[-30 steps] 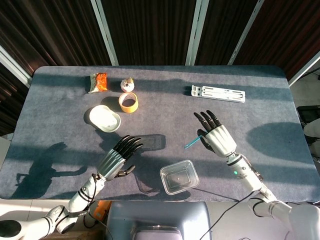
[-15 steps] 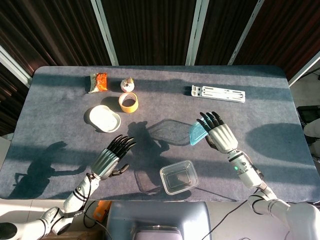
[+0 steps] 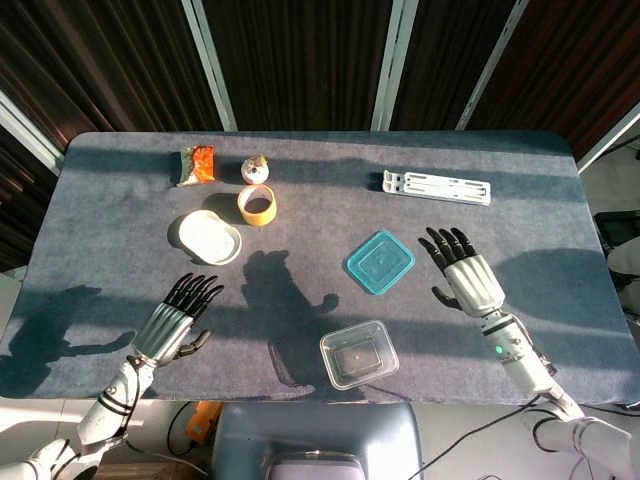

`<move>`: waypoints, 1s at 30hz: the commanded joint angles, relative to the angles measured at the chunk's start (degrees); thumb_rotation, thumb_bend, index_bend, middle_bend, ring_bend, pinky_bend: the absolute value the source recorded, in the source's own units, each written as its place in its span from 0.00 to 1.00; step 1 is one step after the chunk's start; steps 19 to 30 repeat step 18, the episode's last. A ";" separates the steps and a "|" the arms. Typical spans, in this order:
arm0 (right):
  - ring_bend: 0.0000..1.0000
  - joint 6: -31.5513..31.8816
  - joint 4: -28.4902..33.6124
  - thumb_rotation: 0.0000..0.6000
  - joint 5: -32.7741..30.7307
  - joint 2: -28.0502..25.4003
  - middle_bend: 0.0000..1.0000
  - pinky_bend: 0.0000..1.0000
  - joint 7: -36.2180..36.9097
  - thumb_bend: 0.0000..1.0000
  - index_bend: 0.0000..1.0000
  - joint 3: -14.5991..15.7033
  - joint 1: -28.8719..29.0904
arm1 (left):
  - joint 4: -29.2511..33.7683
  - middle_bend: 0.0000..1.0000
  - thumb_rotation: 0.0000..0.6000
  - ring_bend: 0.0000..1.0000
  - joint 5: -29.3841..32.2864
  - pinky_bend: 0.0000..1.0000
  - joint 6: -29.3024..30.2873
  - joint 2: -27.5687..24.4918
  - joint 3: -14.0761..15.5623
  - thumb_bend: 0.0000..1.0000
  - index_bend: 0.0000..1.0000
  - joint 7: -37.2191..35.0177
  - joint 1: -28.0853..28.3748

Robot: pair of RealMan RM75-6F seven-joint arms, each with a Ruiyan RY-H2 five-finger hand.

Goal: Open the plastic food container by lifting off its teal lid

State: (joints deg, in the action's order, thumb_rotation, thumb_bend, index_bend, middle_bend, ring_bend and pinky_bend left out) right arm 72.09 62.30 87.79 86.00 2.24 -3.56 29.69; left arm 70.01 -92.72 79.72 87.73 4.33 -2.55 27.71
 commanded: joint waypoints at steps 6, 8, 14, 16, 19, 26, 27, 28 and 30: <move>0.00 15.45 28.94 1.00 -3.98 -18.76 0.00 0.00 -15.16 0.31 0.00 8.12 -19.71 | 10.47 0.00 1.00 0.00 11.70 0.00 11.56 -11.48 0.82 0.33 0.00 9.69 -16.88; 0.00 17.31 27.64 1.00 -4.33 -18.68 0.00 0.00 -13.45 0.30 0.00 8.23 -21.72 | 11.90 0.00 1.00 0.00 11.04 0.00 13.69 -13.07 1.43 0.33 0.00 12.75 -18.56; 0.00 19.16 27.12 1.00 -4.63 -19.36 0.00 0.00 -10.06 0.30 0.00 6.63 -23.81 | 14.59 0.00 1.00 0.00 7.82 0.00 15.82 -15.08 1.61 0.33 0.00 12.19 -20.46; 0.00 19.01 26.95 1.00 -3.96 -19.50 0.00 0.00 -9.37 0.30 0.00 6.47 -24.00 | 15.25 0.00 1.00 0.00 7.87 0.00 14.44 -15.67 1.40 0.33 0.00 11.56 -20.37; 0.00 18.73 26.82 1.00 -3.87 -19.55 0.00 0.00 -9.23 0.29 0.00 6.41 -24.03 | 15.34 0.00 1.00 0.00 7.85 0.00 14.15 -15.77 1.20 0.33 0.00 11.49 -20.38; 0.00 18.73 26.82 1.00 -3.87 -19.55 0.00 0.00 -9.23 0.29 0.00 6.41 -24.03 | 15.34 0.00 1.00 0.00 7.85 0.00 14.15 -15.77 1.20 0.33 0.00 11.49 -20.38; 0.00 18.73 26.82 1.00 -3.87 -19.55 0.00 0.00 -9.23 0.29 0.00 6.41 -24.03 | 15.34 0.00 1.00 0.00 7.85 0.00 14.15 -15.77 1.20 0.33 0.00 11.49 -20.38; 0.00 18.73 26.82 1.00 -3.87 -19.55 0.00 0.00 -9.23 0.29 0.00 6.41 -24.03 | 15.34 0.00 1.00 0.00 7.85 0.00 14.15 -15.77 1.20 0.33 0.00 11.49 -20.38; 0.00 18.73 26.82 1.00 -3.87 -19.55 0.00 0.00 -9.23 0.29 0.00 6.41 -24.03 | 15.34 0.00 1.00 0.00 7.85 0.00 14.15 -15.77 1.20 0.33 0.00 11.49 -20.38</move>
